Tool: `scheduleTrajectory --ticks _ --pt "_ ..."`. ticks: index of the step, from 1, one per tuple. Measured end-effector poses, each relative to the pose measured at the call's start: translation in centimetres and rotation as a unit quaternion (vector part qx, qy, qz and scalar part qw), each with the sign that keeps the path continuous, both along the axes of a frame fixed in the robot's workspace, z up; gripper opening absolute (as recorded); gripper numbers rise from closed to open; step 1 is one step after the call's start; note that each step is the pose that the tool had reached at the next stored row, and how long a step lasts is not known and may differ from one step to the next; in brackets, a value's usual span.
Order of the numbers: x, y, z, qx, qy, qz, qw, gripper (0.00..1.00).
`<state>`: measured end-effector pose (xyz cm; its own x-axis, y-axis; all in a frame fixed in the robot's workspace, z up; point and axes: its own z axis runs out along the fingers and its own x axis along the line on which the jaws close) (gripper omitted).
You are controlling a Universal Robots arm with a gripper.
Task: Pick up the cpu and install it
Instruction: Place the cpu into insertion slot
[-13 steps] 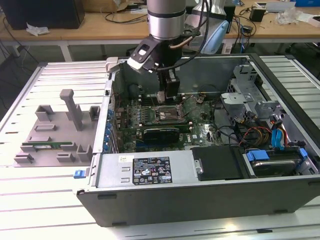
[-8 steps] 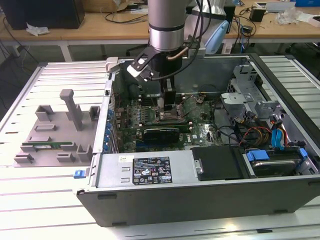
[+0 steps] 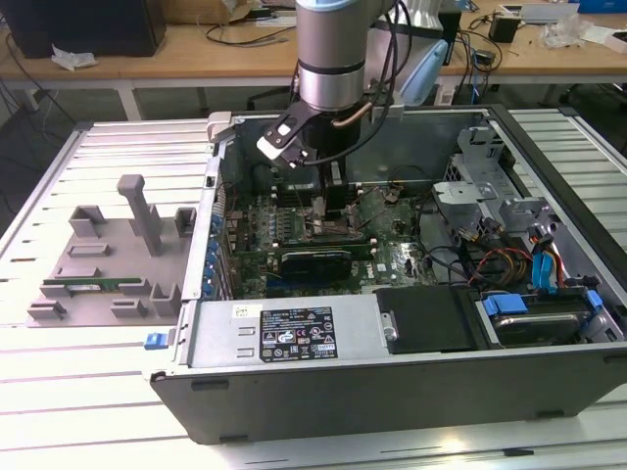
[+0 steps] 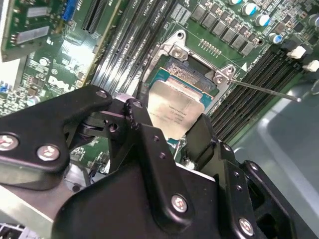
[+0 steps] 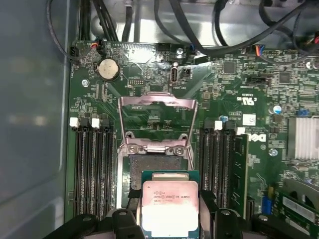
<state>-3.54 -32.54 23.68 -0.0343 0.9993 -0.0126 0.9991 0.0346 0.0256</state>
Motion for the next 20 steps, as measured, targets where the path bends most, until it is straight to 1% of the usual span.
scheduleTrajectory --ticks 1,3,4,6,8,10,17,20 --pt "0.0 0.05 -0.33 -0.0005 0.0000 0.002 1.0000 0.55" --pt "0.1 0.15 -1.23 -0.0016 0.0000 0.007 1.0000 0.55" --pt "0.1 0.18 -1.40 -0.0020 0.0000 0.007 1.0000 0.55" --pt "0.1 0.25 -1.52 -0.0021 0.0000 0.007 1.0000 0.55" --pt "0.1 0.52 -1.59 -0.0021 0.0000 0.007 1.0000 0.55" --pt "0.1 0.66 -1.73 -0.0019 -0.0001 0.007 1.0000 0.55" --pt "0.1 0.69 -2.97 -0.0026 0.0000 0.007 1.0000 0.55" --pt "0.1 0.68 -3.16 -0.0027 0.0000 0.007 1.0000 0.55"
